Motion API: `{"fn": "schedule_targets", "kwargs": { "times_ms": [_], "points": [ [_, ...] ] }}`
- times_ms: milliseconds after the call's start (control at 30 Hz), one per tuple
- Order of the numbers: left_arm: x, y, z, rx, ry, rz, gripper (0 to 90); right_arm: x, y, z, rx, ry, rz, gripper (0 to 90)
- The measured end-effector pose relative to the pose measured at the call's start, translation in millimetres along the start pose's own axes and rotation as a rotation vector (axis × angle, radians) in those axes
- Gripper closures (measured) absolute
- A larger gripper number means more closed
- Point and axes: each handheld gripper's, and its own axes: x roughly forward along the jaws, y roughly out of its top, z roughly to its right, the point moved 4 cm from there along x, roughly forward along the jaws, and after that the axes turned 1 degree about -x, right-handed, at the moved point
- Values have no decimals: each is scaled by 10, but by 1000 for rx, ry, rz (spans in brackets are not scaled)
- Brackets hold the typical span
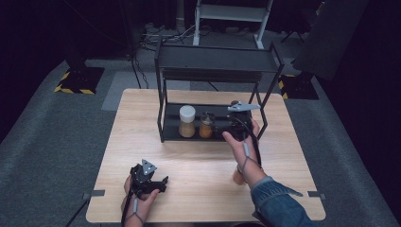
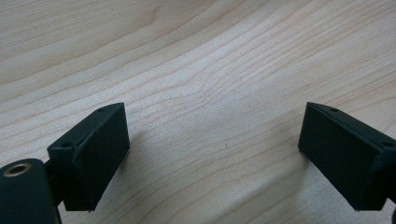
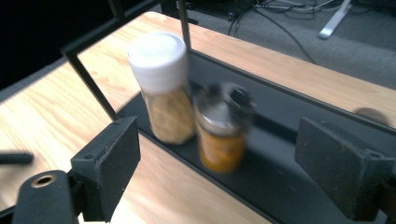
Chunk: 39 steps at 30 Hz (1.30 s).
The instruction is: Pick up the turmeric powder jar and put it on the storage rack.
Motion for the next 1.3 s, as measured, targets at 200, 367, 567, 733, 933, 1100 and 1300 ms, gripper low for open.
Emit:
{"fn": "schedule_targets", "kwargs": {
  "times_ms": [200, 367, 567, 733, 933, 1100, 1300],
  "points": [
    [0, 0, 0, 0, 0, 0, 86, -366, -421, 265, 31, -25, 14, 142],
    [1, 0, 1, -1, 0, 1, 86, -633, -757, 441, 21, -78, 6, 142],
    [4, 3, 5, -3, 1, 0, 86, -744, -1156, 642, 47, -124, -21, 142],
    [7, 7, 17, -10, 5, -1, 83, -663, -1485, 681, 52, -141, -66, 142],
    [8, 8, 18, -11, 5, -1, 82, -589, -1775, 644, 51, -145, -101, 142],
    [8, 8, 18, -11, 5, -1, 82, -557, -1925, 623, 55, -143, -128, 142],
    [8, 8, 19, -11, 6, -1, 82, -529, -2065, 627, 77, -146, -146, 143]
  ]
}}
